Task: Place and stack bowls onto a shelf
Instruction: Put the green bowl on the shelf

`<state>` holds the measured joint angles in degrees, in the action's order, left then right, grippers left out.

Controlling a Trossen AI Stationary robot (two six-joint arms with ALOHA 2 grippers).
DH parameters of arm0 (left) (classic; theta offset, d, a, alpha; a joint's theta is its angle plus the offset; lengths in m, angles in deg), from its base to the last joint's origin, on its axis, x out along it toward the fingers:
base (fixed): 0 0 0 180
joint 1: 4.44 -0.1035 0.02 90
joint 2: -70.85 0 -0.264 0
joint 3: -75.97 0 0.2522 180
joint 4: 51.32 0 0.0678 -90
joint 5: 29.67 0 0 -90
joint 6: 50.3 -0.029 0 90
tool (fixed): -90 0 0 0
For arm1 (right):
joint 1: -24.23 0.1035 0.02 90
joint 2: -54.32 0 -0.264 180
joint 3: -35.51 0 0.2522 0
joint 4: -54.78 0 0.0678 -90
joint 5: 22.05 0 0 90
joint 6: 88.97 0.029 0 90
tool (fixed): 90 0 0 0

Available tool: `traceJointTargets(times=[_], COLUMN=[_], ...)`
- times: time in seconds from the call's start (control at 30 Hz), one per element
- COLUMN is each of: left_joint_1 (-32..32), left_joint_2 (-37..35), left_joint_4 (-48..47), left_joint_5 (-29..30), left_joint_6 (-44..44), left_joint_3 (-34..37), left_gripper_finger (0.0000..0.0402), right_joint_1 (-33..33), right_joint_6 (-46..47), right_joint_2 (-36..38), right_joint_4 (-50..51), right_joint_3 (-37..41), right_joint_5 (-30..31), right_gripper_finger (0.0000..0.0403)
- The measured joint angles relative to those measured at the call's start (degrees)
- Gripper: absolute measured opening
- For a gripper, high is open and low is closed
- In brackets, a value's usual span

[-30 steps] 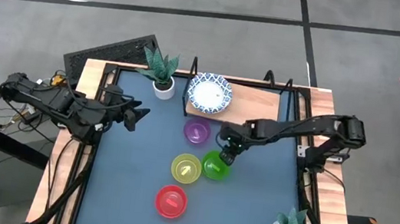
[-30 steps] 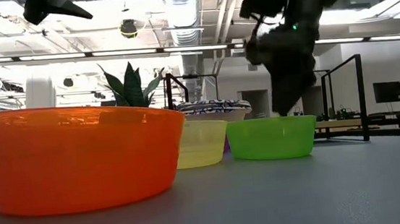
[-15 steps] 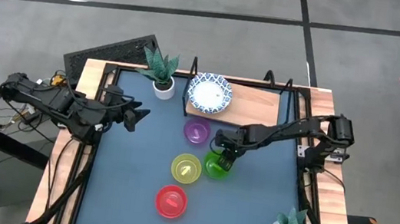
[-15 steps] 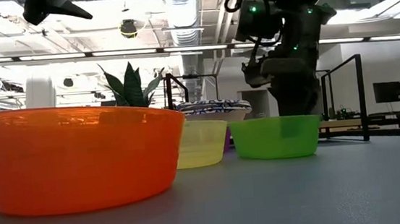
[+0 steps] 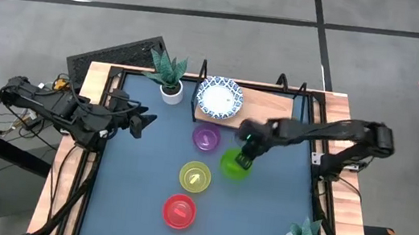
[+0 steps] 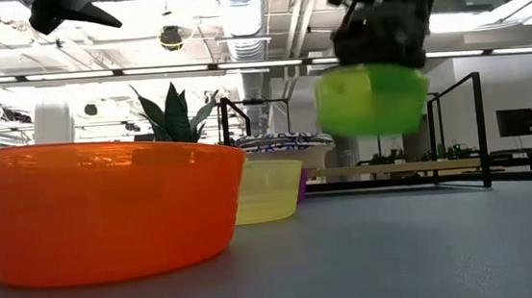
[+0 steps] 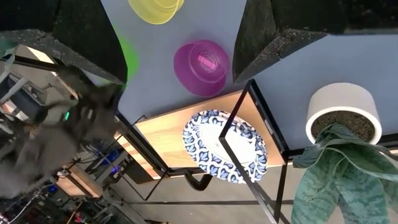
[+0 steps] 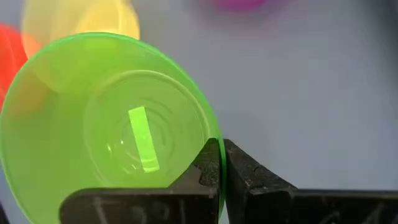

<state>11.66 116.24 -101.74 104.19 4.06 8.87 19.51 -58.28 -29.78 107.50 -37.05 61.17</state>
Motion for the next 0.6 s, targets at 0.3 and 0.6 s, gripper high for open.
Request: traceJointTargets(times=[0.3, 0.6], left_joint_1=[-0.1, -0.1], left_joint_2=[0.0, 0.0], left_joint_4=[0.0, 0.0], left_joint_5=[0.5, 0.5], left_joint_6=[-0.1, 0.3], left_joint_3=[0.0, 0.0], left_gripper_finger=[0.0274, 0.0274], right_joint_1=[-22.2, -40.7], right_joint_6=[-6.1, -22.6], right_joint_2=[10.6, 2.9], right_joint_4=[13.2, 13.7], right_joint_3=[-6.0, -10.8], right_joint_5=[2.4, -1.3], right_gripper_finger=[0.0023, 0.0023])
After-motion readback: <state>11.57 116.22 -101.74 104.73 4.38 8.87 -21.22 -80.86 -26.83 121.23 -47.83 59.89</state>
